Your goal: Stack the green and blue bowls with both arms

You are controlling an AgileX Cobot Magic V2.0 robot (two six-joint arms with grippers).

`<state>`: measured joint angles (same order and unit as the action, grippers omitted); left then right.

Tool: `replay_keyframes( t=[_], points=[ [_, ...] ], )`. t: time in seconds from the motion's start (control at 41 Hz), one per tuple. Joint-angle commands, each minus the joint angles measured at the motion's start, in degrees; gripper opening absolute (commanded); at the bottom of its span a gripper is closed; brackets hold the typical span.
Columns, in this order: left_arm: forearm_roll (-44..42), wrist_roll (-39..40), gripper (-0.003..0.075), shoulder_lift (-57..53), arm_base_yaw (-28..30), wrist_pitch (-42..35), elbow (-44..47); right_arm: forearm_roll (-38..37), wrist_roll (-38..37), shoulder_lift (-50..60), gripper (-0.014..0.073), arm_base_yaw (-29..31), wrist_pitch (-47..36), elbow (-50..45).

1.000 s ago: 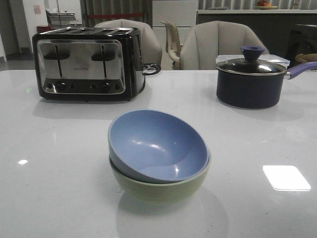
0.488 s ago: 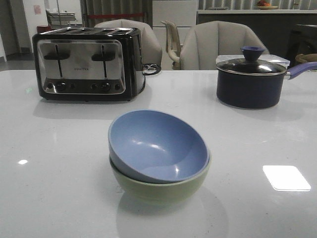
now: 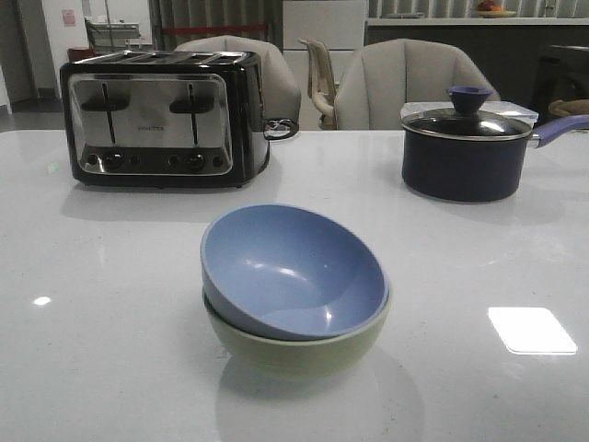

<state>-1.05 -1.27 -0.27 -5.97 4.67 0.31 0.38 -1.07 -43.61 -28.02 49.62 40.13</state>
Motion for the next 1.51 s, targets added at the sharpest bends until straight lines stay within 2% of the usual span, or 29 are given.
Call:
replay_keyframes(
  t=[0.0,0.268,1.317,1.488],
  points=[
    [-0.1,0.7,0.0101,-1.3,0.1,-6.8,1.2,-0.4,0.2,0.3,0.0034,-0.3,-2.7,1.4],
    [0.2,0.7,0.0101,-1.3,3.4,-6.8,1.2,-0.4,0.2,0.3,0.0034,-0.3,-2.7,1.4],
    [0.3,0.7,0.0101,-1.2,3.4,-6.8,1.2,-0.4,0.2,1.4,0.0034,-0.3,-3.3,0.5],
    [0.3,0.7,0.0101,-1.2,3.3,-6.8,1.2,-1.3,0.4,9.2,0.0034,5.8,-10.3,-6.7]
  ],
)
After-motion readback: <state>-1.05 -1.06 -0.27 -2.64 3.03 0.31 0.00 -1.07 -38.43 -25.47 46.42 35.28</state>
